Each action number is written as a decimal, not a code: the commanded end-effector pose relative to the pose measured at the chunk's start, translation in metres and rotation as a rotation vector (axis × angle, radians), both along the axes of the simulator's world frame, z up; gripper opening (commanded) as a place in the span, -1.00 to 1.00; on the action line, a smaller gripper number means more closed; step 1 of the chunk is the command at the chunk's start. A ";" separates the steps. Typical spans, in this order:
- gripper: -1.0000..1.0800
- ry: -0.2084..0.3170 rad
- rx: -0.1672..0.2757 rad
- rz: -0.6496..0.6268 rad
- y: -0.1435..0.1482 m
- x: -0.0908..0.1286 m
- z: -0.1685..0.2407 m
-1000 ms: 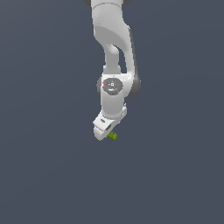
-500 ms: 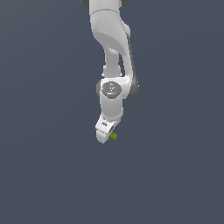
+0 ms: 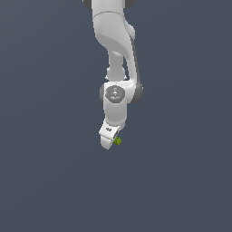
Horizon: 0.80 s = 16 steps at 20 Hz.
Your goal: Pick up the object and move it to a goal position.
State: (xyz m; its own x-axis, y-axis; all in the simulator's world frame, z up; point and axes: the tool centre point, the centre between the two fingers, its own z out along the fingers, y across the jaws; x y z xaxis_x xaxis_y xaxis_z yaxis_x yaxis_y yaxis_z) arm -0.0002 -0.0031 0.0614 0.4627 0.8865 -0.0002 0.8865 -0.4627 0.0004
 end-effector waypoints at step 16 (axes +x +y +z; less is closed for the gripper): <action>-1.00 0.000 0.000 0.005 0.000 0.000 -0.049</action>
State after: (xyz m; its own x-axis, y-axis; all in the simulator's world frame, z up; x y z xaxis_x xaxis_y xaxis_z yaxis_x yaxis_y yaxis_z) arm -0.0010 -0.0029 0.0125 0.4583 0.8888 -0.0008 0.8888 -0.4583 -0.0009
